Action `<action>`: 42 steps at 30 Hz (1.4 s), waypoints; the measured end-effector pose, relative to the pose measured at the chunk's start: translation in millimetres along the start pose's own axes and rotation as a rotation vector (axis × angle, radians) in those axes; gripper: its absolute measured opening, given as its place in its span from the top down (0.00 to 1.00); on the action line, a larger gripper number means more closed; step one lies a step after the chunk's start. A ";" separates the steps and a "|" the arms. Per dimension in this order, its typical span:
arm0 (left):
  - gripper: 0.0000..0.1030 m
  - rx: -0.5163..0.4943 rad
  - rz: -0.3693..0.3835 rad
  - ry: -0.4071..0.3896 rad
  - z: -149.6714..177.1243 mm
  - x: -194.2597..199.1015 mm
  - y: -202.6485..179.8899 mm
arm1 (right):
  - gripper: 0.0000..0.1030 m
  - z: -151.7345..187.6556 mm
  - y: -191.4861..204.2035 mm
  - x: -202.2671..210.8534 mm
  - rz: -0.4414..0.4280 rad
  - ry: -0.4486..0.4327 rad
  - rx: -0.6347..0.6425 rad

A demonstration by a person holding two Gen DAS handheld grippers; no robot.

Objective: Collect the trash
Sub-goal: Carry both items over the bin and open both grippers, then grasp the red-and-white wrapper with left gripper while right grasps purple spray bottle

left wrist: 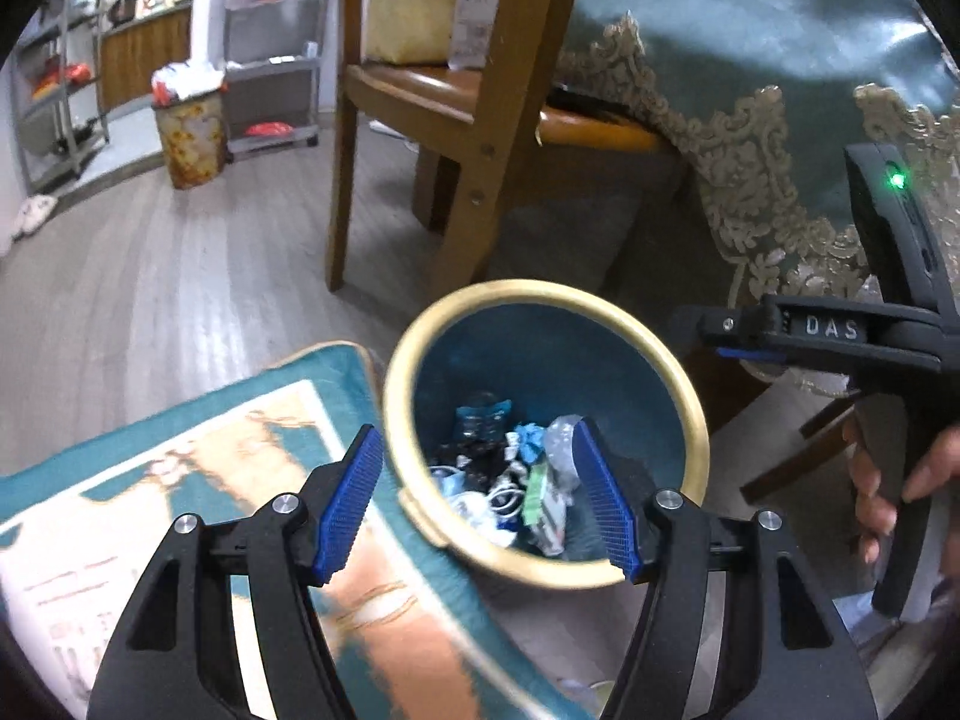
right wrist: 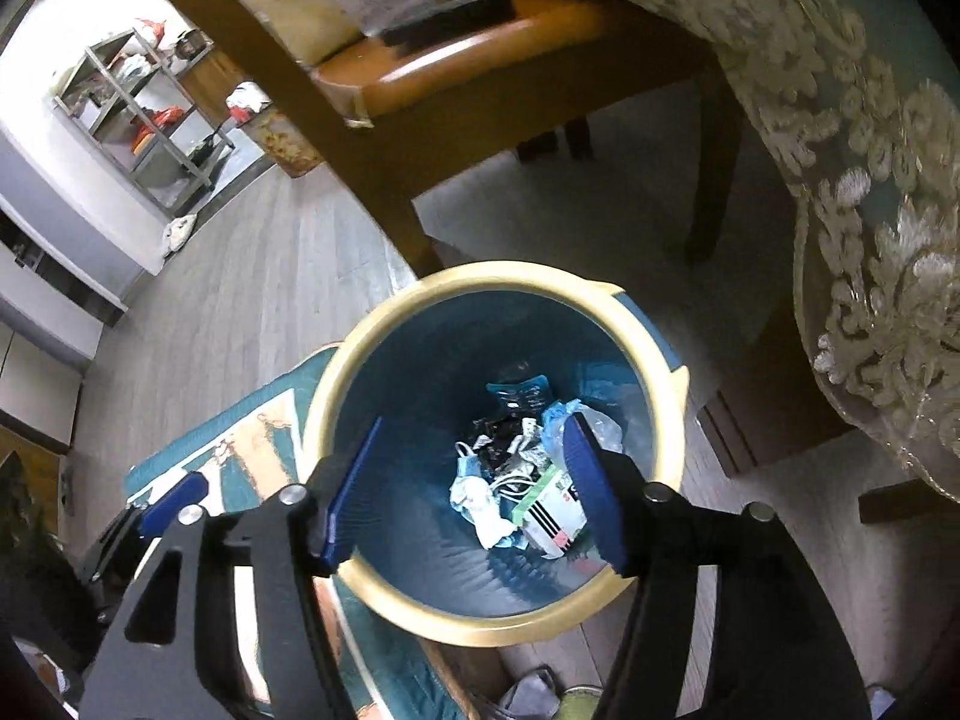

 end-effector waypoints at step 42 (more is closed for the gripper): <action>0.73 -0.045 -0.186 0.257 184.6 176.8 102.1 | 0.20 178.7 226.6 25.7 -0.145 0.159 0.386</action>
Point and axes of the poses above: each gripper's, at about its wrist camera, not at the fingertips, and x roughly against the way its jaws point, y to its left, z to its underside, the point moved 7 cm from there along -x, roughly the way its jaws point, and after that the axes turned 13 degrees about -y, right-handed, at the moved point
